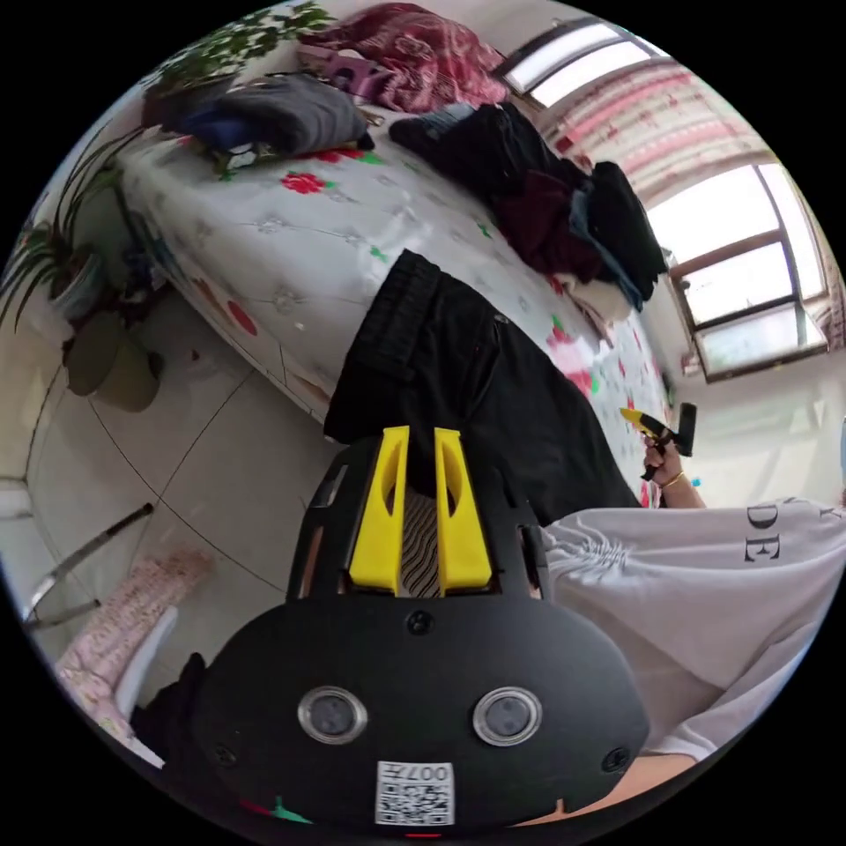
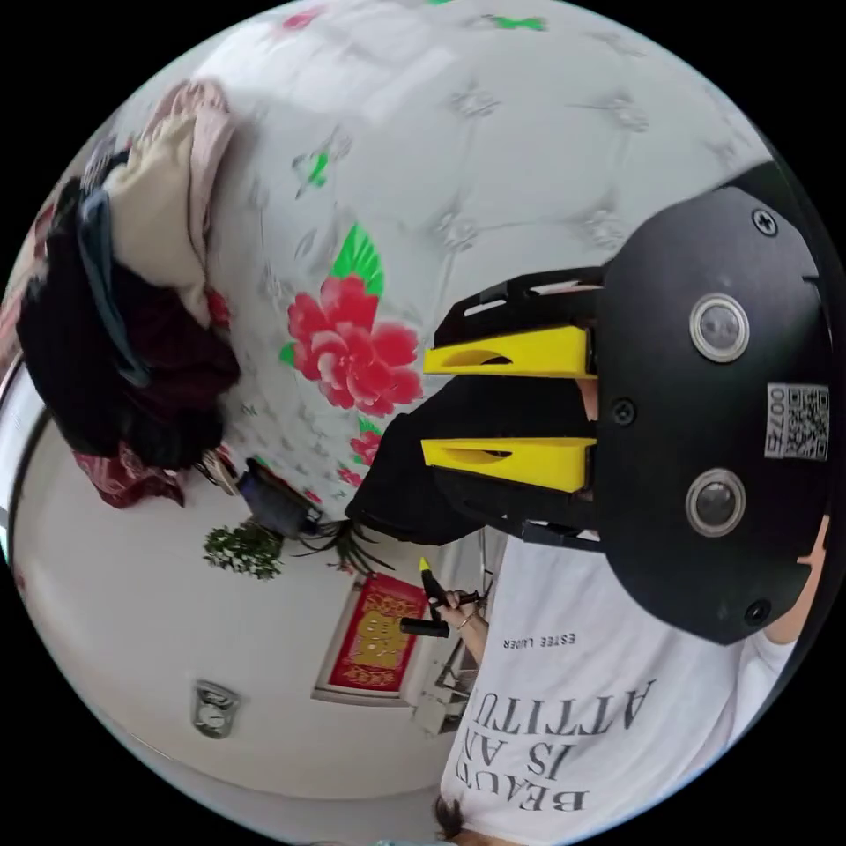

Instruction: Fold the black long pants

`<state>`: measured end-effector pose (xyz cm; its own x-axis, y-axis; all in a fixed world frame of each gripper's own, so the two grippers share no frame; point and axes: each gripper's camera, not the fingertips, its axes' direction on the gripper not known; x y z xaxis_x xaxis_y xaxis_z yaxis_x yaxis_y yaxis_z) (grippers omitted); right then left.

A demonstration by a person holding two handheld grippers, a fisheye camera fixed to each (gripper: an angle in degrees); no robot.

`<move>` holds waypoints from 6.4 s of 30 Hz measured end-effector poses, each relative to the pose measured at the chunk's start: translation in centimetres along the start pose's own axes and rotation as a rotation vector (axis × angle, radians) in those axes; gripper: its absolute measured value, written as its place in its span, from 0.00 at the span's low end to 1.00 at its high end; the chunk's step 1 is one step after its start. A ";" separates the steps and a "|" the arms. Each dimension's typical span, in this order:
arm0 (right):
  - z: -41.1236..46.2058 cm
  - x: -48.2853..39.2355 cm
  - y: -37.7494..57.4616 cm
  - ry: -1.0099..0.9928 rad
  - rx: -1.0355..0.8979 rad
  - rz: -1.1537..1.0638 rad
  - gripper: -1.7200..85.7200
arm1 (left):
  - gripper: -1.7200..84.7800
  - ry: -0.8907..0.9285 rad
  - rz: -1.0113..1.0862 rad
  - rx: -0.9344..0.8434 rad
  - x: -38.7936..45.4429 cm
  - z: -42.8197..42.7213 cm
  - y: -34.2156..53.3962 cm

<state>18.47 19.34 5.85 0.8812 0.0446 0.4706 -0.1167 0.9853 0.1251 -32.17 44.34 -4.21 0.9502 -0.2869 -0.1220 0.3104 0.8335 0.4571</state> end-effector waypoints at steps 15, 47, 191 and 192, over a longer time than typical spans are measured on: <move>18.0 -0.2 -7.2 -0.448 -0.575 0.065 0.10 | 0.06 0.195 -0.199 -0.010 -6.7 2.7 -1.3; 11.8 7.2 -19.1 -0.303 0.064 0.488 0.02 | 0.01 0.362 0.060 0.005 -0.9 5.4 -15.7; -6.7 -26.0 -10.4 0.337 0.261 -0.106 0.03 | 0.19 0.242 -0.305 0.116 -11.0 9.1 -23.2; -1.0 -24.8 -12.7 0.305 0.117 -0.085 0.03 | 0.19 0.245 -0.304 0.109 -11.4 9.3 -23.5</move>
<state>-1.42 5.91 -8.29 0.9845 0.0279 0.1730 -0.0730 0.9629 0.2599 -50.62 23.65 -5.39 0.7982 -0.3807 -0.4667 0.5863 0.6689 0.4570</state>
